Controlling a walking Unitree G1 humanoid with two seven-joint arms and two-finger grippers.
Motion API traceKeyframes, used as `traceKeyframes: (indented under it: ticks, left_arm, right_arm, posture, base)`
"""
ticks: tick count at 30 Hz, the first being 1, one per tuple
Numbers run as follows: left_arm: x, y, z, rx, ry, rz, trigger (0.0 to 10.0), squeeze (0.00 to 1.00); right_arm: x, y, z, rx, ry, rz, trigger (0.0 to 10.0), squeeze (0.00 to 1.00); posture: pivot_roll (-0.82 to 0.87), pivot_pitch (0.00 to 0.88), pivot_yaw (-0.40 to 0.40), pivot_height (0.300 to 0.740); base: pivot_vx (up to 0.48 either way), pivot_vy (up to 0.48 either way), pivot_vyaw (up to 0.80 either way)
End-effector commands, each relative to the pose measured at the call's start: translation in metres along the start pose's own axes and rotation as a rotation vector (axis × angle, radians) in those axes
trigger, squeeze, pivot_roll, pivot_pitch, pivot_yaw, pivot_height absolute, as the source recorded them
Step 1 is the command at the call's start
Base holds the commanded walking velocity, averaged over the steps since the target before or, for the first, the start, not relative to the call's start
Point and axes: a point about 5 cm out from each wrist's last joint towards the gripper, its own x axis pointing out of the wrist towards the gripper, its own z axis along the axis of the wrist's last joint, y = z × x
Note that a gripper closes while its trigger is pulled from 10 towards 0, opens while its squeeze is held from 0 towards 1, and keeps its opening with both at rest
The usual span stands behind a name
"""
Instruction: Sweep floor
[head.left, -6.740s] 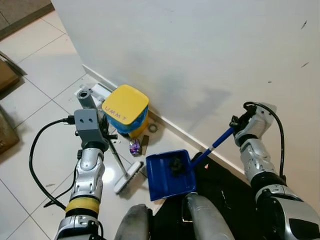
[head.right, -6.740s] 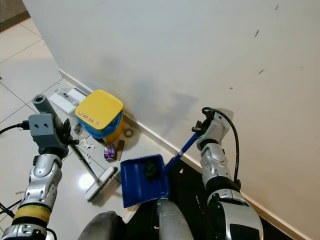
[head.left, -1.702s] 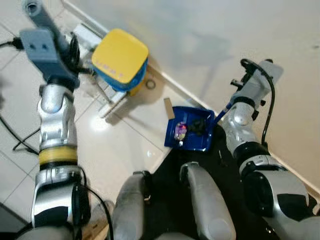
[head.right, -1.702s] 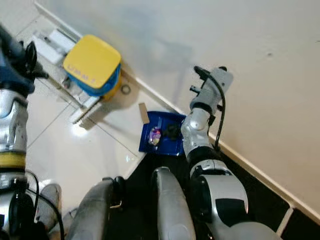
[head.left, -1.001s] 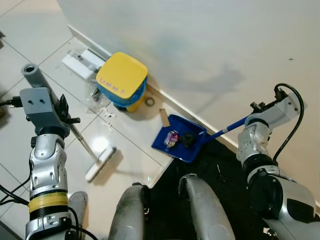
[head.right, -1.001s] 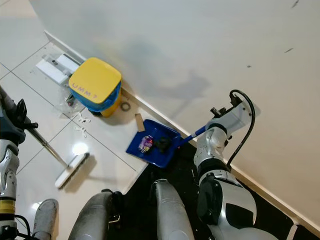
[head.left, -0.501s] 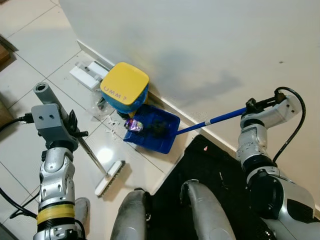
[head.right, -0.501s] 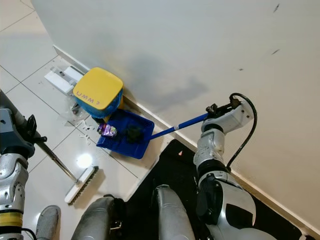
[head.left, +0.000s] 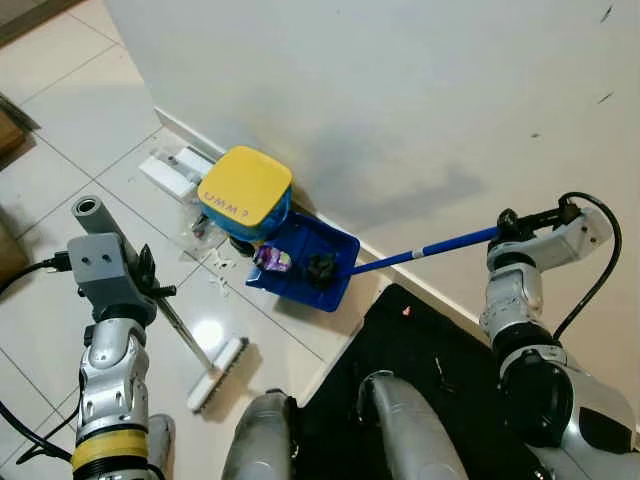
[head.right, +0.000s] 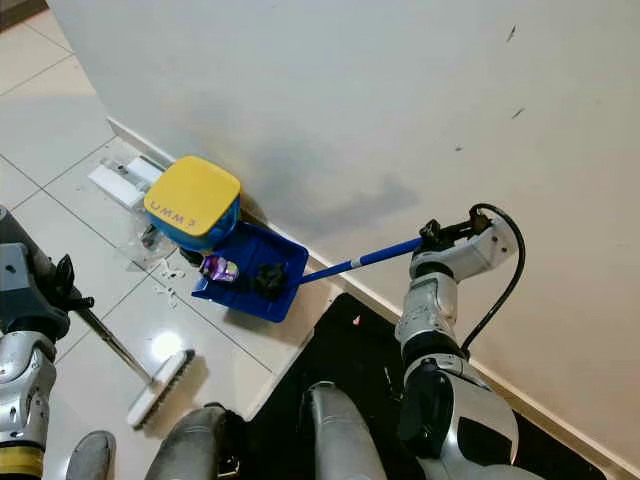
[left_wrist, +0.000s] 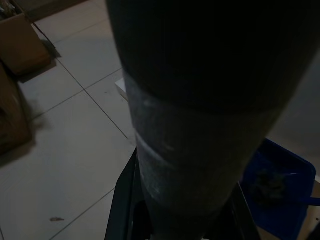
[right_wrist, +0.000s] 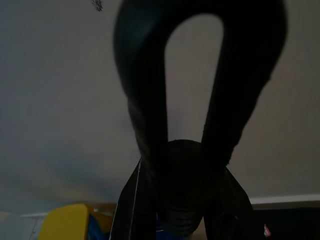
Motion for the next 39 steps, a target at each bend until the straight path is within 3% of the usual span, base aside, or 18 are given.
traceKeyframes:
  ticks: [1,4,8,15,20,25,30,39]
  left_arm:
    - [-0.003,-0.003,-0.006,-0.025,0.017,-0.002,10.0,0.0]
    - [-0.002,-0.004,-0.009,-0.042,0.022,0.0,10.0,0.0]
    - [0.0,-0.015,-0.013,-0.036,0.03,-0.038,10.0,0.0]
    - [0.0,-0.023,-0.017,-0.006,0.043,-0.074,10.0,0.0]
    - [-0.001,-0.024,-0.02,-0.011,0.047,-0.078,10.0,0.0]
    - [-0.002,-0.026,-0.021,-0.017,0.048,-0.081,10.0,0.0]
    - [-0.004,-0.025,-0.024,-0.014,0.052,-0.087,10.0,0.0]
    - [-0.009,-0.013,-0.036,0.003,0.106,-0.033,10.0,0.0]
  right_arm:
    - [-0.003,-0.002,-0.007,0.094,0.03,0.003,10.0,0.0]
    - [-0.005,-0.006,-0.014,0.151,0.082,0.023,10.0,0.0]
    - [-0.011,-0.002,-0.026,-0.042,0.193,0.183,10.0,0.0]
    - [-0.016,-0.019,-0.028,-0.191,0.267,0.224,10.0,0.0]
    - [-0.018,-0.039,-0.02,-0.219,0.276,0.19,10.0,0.0]
    - [-0.02,-0.051,-0.016,-0.206,0.278,0.174,10.0,0.0]
    - [-0.024,-0.064,-0.009,-0.12,0.255,0.179,10.0,0.0]
    - [-0.017,-0.057,0.011,0.036,0.159,0.268,10.0,0.0]
  posture:
    - [0.17,0.081,-0.019,0.74]
    - [0.17,0.081,-0.021,0.74]
    - [0.15,0.08,-0.015,0.74]
    - [0.14,0.085,-0.015,0.74]
    - [0.12,0.091,-0.017,0.74]
    - [0.12,0.089,-0.016,0.74]
    - [0.13,0.088,-0.014,0.74]
    - [0.12,0.087,-0.015,0.74]
  base:
    - [0.0,0.0,0.0]
    - [0.0,0.0,0.0]
    - [0.0,0.0,0.0]
    - [0.0,0.0,0.0]
    - [0.0,0.0,0.0]
    - [0.0,0.0,0.0]
    - [0.0,0.0,0.0]
    - [0.0,0.0,0.0]
